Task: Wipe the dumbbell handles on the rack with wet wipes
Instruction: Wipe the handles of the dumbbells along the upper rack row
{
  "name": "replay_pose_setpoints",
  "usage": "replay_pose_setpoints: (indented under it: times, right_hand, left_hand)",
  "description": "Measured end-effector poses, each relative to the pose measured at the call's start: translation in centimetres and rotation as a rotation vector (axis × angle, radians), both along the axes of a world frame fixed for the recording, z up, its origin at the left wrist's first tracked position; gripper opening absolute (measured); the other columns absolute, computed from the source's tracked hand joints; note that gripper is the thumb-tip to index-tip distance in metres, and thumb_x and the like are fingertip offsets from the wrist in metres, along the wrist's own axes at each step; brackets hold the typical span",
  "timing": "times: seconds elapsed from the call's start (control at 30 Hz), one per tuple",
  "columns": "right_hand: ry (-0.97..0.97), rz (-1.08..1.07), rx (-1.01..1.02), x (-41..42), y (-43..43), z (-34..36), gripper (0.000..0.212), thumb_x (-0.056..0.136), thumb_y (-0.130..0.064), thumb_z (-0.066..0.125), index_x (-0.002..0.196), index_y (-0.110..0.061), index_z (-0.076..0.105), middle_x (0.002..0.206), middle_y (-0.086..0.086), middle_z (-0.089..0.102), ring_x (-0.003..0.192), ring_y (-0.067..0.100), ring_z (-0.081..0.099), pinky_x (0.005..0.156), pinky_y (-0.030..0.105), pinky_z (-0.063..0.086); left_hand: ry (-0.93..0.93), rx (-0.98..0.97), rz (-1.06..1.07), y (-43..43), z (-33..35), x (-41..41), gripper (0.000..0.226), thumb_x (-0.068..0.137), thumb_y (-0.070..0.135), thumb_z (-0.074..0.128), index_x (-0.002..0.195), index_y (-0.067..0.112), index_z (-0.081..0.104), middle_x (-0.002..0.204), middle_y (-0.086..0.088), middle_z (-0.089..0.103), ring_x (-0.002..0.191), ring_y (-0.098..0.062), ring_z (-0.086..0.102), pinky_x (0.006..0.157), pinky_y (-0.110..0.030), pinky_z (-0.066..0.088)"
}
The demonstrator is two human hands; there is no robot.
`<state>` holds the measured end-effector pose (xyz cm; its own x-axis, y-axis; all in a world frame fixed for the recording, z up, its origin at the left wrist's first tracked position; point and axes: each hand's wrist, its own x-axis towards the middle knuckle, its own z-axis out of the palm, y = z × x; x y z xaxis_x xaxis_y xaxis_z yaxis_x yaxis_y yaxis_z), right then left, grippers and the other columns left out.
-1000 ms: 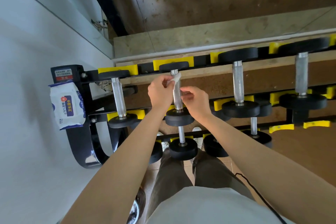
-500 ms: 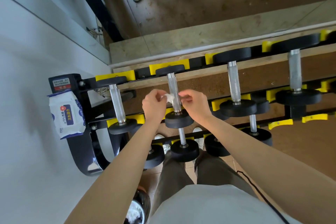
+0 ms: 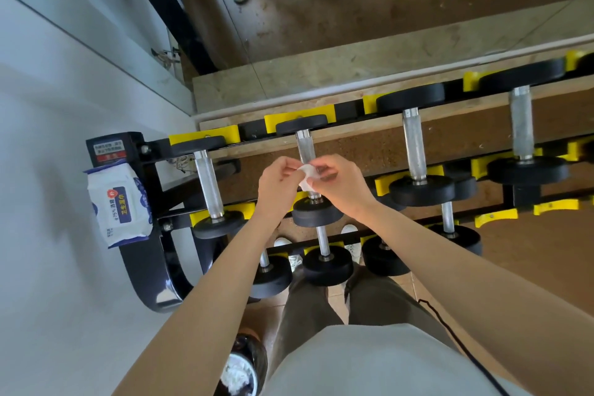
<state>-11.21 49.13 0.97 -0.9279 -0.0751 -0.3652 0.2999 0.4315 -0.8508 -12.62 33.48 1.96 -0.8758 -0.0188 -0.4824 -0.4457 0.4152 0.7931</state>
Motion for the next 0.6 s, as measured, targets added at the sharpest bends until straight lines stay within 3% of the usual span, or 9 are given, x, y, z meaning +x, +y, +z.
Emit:
replay_pose_setpoints:
  times: [0.07, 0.13, 0.27, 0.4, 0.5, 0.6]
  right_hand:
    - [-0.019, -0.053, -0.053, -0.6, 0.3, 0.4, 0.018, 0.088, -0.02, 0.074, 0.106, -0.017, 0.072, 0.098, -0.006, 0.072, 0.09, 0.005, 0.067, 0.082, 0.022, 0.056]
    - [-0.064, -0.106, -0.12, -1.4, 0.6, 0.7, 0.011, 0.087, -0.019, 0.075, 0.098, -0.017, 0.072, 0.091, -0.004, 0.073, 0.089, 0.01, 0.069, 0.083, 0.027, 0.057]
    - [-0.203, -0.27, -0.317, -3.1, 1.2, 0.9, 0.014, 0.089, -0.011, 0.073, 0.1, -0.009, 0.064, 0.098, 0.01, 0.071, 0.093, 0.024, 0.072, 0.08, 0.034, 0.061]
    - [-0.205, -0.353, -0.305, -5.0, 1.2, 0.8, 0.016, 0.091, -0.011, 0.071, 0.105, -0.009, 0.062, 0.091, 0.009, 0.072, 0.071, 0.016, 0.069, 0.065, 0.027, 0.057]
    - [-0.236, -0.481, -0.381, -6.3, 0.5, 0.6, 0.012, 0.089, -0.009, 0.073, 0.097, -0.01, 0.064, 0.083, 0.009, 0.072, 0.065, 0.014, 0.066, 0.062, 0.026, 0.057]
    - [-0.307, -0.588, -0.502, -6.9, -0.3, -0.2, 0.018, 0.088, -0.003, 0.073, 0.105, -0.002, 0.066, 0.093, 0.013, 0.071, 0.079, 0.02, 0.07, 0.075, 0.03, 0.06]
  left_hand:
    - [-0.011, 0.076, -0.017, -0.1, 0.3, -0.5, 0.013, 0.093, 0.009, 0.063, 0.092, 0.021, 0.067, 0.091, -0.001, 0.068, 0.089, -0.021, 0.065, 0.081, -0.04, 0.056]
    - [-0.036, 0.099, -0.02, 0.0, 0.6, -1.2, 0.016, 0.094, 0.007, 0.061, 0.091, 0.022, 0.066, 0.091, -0.002, 0.067, 0.089, -0.027, 0.066, 0.081, -0.043, 0.058]
    - [-0.043, -0.022, -0.072, 0.0, 0.5, -2.9, 0.017, 0.093, 0.006, 0.06, 0.093, 0.021, 0.068, 0.085, 0.003, 0.065, 0.079, -0.014, 0.059, 0.072, -0.029, 0.05]
    - [-0.167, 0.179, -0.037, -0.5, 0.8, -4.2, 0.015, 0.095, 0.017, 0.062, 0.108, 0.018, 0.07, 0.097, 0.001, 0.068, 0.083, -0.014, 0.059, 0.066, -0.024, 0.048]
    - [-0.11, 0.097, -0.059, -0.8, 0.3, -4.5, 0.02, 0.088, 0.018, 0.076, 0.107, 0.02, 0.068, 0.097, 0.002, 0.072, 0.074, -0.008, 0.062, 0.059, -0.02, 0.052]
    - [-0.071, 0.036, 0.166, -1.0, -0.9, -4.8, 0.011, 0.088, 0.014, 0.074, 0.094, 0.022, 0.071, 0.087, -0.002, 0.073, 0.072, -0.015, 0.067, 0.077, -0.037, 0.062]
